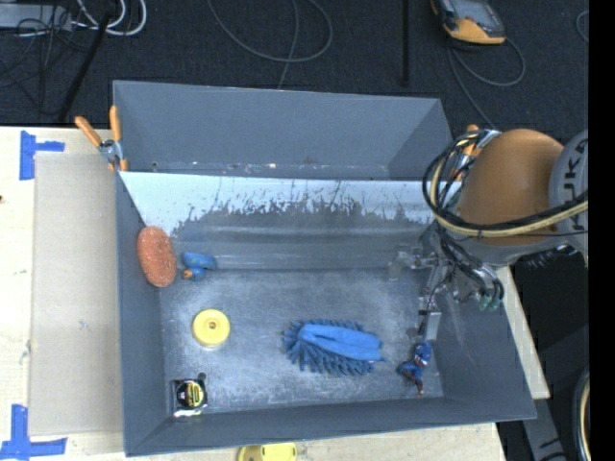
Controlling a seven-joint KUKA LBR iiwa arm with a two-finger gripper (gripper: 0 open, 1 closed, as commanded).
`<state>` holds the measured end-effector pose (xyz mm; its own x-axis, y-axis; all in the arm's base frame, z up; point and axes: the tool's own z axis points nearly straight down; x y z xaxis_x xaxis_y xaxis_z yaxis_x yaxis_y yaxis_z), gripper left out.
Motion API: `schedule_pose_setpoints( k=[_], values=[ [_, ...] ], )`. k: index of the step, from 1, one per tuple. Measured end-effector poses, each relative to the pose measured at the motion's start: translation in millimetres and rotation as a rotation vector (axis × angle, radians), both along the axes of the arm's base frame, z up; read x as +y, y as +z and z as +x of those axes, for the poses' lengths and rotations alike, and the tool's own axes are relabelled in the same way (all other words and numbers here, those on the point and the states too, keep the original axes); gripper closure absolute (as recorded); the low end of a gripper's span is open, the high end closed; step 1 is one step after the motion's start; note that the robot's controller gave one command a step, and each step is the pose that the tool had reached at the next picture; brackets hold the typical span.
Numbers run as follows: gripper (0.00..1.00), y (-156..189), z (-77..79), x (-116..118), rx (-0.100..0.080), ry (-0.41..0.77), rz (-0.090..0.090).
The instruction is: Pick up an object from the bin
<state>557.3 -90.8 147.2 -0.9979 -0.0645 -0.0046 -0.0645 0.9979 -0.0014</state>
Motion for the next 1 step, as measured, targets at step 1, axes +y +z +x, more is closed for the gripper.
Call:
schedule_pose_setpoints(
  k=[1],
  values=[
    [0.0, -25.0, -6.1, 28.8, 0.009, -0.038, 0.002]
  ],
)
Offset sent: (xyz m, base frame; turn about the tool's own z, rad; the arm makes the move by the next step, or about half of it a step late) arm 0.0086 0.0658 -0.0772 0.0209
